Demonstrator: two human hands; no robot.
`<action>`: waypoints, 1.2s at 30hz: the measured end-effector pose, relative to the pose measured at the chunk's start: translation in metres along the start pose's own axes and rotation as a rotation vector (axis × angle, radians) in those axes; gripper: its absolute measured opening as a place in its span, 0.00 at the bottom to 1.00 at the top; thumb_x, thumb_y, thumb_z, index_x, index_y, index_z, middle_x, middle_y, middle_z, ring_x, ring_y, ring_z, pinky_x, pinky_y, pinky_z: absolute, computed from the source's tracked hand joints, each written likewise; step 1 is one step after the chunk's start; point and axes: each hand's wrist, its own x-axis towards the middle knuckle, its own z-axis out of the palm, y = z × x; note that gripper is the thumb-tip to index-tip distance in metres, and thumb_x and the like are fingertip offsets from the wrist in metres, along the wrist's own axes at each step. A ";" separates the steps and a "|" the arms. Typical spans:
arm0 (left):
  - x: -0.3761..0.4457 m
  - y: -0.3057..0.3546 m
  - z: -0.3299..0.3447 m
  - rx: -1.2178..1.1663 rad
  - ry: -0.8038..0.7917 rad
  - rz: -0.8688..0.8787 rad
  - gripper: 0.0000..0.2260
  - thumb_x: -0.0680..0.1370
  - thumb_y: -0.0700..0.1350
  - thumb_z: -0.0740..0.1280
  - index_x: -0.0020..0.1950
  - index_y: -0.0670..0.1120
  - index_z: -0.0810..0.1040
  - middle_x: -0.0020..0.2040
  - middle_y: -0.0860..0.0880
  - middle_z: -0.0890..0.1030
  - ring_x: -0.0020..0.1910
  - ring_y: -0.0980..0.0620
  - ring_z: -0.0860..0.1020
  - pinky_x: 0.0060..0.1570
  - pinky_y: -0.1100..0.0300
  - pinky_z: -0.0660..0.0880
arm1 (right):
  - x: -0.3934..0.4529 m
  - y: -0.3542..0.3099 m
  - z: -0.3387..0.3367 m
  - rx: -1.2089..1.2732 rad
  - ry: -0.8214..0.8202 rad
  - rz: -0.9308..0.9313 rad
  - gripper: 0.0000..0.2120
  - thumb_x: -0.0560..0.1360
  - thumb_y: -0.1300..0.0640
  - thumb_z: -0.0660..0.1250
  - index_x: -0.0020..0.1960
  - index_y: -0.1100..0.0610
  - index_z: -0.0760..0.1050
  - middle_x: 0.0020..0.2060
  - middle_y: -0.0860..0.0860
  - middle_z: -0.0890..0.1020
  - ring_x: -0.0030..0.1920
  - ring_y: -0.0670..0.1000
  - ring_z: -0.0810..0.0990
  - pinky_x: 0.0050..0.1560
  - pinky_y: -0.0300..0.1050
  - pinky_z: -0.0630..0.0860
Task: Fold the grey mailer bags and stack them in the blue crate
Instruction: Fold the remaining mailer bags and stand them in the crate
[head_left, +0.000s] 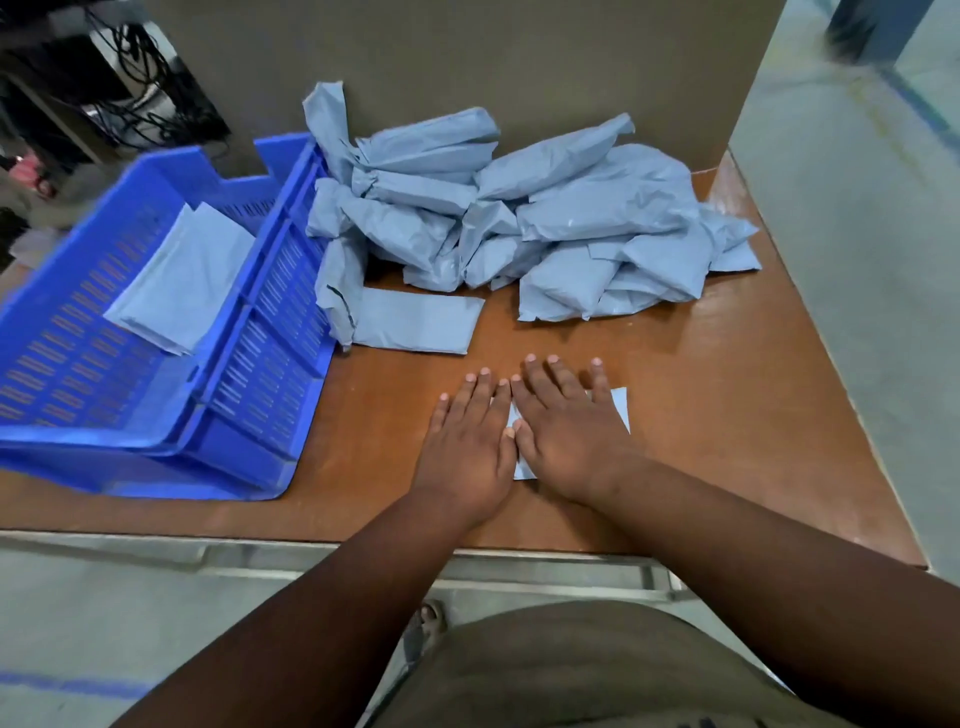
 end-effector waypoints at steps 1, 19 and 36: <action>0.000 0.001 -0.002 0.003 -0.008 -0.004 0.31 0.84 0.57 0.41 0.88 0.51 0.50 0.88 0.49 0.48 0.86 0.51 0.44 0.84 0.44 0.48 | 0.000 0.000 -0.001 0.008 -0.004 0.002 0.34 0.83 0.40 0.39 0.86 0.49 0.51 0.86 0.52 0.50 0.85 0.58 0.48 0.80 0.72 0.39; 0.032 0.054 -0.017 0.044 -0.002 0.181 0.34 0.83 0.57 0.42 0.87 0.44 0.51 0.87 0.45 0.52 0.86 0.48 0.48 0.83 0.44 0.51 | -0.028 0.055 -0.024 0.097 0.017 0.071 0.44 0.75 0.37 0.31 0.87 0.55 0.46 0.87 0.54 0.44 0.86 0.53 0.42 0.82 0.65 0.39; 0.030 0.046 -0.005 0.025 -0.033 0.232 0.31 0.86 0.59 0.43 0.87 0.48 0.54 0.87 0.48 0.51 0.86 0.51 0.48 0.83 0.44 0.50 | -0.038 0.065 0.002 0.057 0.010 0.042 0.36 0.84 0.37 0.36 0.87 0.53 0.46 0.87 0.53 0.46 0.86 0.53 0.42 0.82 0.67 0.38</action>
